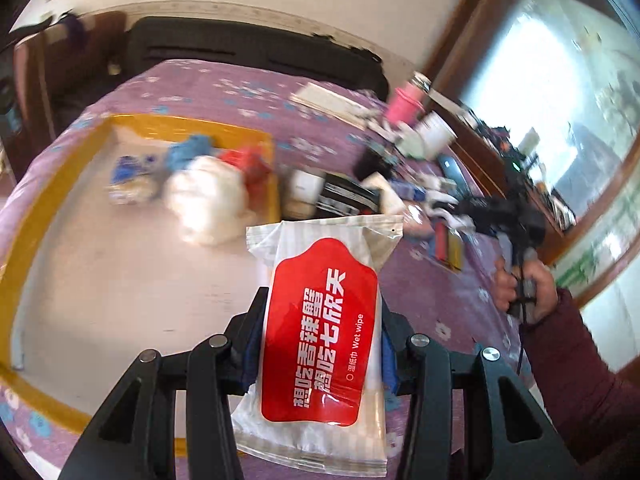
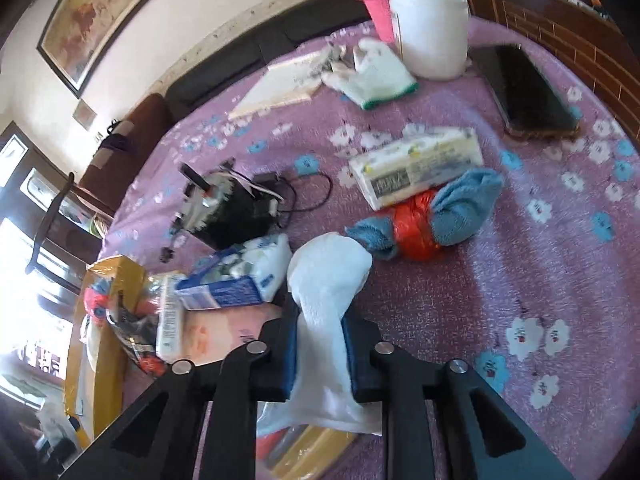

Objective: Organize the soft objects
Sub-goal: 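Drop the wet-wipe pack and white cloth into the yellow tray with both grippers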

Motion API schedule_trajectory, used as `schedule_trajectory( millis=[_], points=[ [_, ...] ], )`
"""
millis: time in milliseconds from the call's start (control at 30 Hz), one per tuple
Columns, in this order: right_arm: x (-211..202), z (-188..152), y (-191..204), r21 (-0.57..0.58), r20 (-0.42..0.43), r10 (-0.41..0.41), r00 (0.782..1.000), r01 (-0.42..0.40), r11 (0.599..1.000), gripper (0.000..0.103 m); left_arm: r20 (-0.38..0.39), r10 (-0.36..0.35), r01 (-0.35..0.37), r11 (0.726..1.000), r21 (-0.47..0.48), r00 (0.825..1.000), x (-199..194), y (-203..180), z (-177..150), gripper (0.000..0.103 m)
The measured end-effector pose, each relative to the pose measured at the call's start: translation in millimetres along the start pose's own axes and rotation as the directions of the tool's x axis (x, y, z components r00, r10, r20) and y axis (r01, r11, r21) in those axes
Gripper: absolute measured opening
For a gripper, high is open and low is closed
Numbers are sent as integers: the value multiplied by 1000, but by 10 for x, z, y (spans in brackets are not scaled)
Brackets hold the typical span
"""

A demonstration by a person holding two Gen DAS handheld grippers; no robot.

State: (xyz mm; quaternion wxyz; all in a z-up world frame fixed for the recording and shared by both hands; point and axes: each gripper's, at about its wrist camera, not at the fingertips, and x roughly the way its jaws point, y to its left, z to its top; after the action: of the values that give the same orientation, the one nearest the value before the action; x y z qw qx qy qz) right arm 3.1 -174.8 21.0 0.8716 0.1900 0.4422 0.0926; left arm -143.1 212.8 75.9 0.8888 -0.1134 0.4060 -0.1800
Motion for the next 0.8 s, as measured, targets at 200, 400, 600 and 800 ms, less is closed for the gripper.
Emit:
schedule_trajectory(
  millis=[200, 400, 600, 800],
  points=[
    [-285, -39, 77, -29, 46, -5, 999, 7, 1000, 16, 52, 34, -27, 991, -132, 998, -225, 467, -7, 46],
    [-462, -68, 100, 5, 52, 51, 997, -52, 999, 16, 72, 70, -54, 977, -208, 995, -381, 791, -113, 46],
    [-453, -108, 649, -77, 20, 122, 992, -120, 990, 16, 32, 82, -69, 951, -303, 996, -343, 1152, -14, 46],
    [-188, -166, 1474, -185, -46, 179, 983, -184, 965, 16, -21, 138, -138, 939, -316, 990, -127, 1371, 284, 46]
  ],
)
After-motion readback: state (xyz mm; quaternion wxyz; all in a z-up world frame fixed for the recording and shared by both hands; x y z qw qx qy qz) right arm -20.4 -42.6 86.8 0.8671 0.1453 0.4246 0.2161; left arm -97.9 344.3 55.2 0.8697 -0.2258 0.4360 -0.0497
